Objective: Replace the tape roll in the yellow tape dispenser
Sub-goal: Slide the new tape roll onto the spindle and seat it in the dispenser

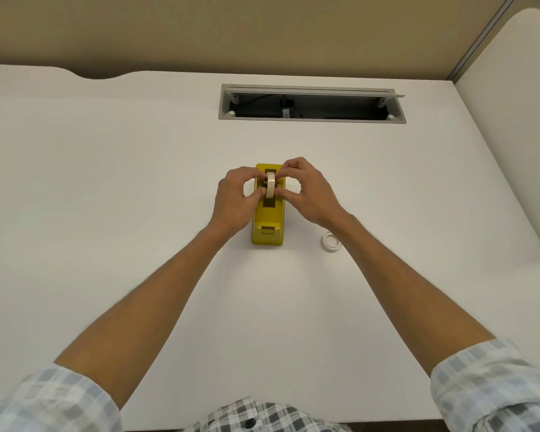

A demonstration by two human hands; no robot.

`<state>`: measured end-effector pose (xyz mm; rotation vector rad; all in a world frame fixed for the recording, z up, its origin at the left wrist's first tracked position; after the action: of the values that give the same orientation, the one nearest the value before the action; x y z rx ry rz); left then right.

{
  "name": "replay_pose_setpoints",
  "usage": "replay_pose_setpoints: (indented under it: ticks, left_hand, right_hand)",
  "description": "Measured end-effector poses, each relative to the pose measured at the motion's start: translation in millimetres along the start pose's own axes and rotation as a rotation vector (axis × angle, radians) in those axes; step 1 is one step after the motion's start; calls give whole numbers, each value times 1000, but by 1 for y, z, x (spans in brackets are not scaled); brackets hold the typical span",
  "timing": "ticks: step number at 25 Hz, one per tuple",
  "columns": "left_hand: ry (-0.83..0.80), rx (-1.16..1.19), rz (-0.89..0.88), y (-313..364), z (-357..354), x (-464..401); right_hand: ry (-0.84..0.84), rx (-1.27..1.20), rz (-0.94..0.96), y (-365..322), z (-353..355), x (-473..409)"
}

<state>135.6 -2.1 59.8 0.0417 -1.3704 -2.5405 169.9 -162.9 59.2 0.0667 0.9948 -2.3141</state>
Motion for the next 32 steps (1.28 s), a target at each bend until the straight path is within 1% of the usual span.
replay_pose_setpoints:
  ticks: [8, 13, 22, 28, 30, 32]
  left_hand:
    - [4, -25, -9, 2, -1, -4]
    - [-2, -33, -10, 1, -2, -4]
    - [-6, -64, -40, -2, -4, -1]
    - [-12, -55, -32, -7, -3, 3]
    - [-16, -53, -23, -9, -3, 5]
    - [-18, -45, -20, -10, -3, 9]
  right_hand:
    - [-10, 38, -30, 3, -1, -5]
    - [36, -3, -80, -1, 0, -5]
    - [87, 22, -89, -6, -2, 2]
    - [169, 2, -95, -10, 1, 6]
    - [160, 23, -65, -15, 2, 9]
    - [131, 83, 9, -23, 1, 11]
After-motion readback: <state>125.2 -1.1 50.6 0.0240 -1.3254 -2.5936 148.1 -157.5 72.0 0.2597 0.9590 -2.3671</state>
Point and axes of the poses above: each hand's wrist, its own x-axis away from the middle knuckle, its own z-axis out of the back of the hand, y = z × x, the point moved 5 cm from there along -x, towards the middle knuckle, and after that the axes turned 15 degrees about z, right-handed, at the moved point
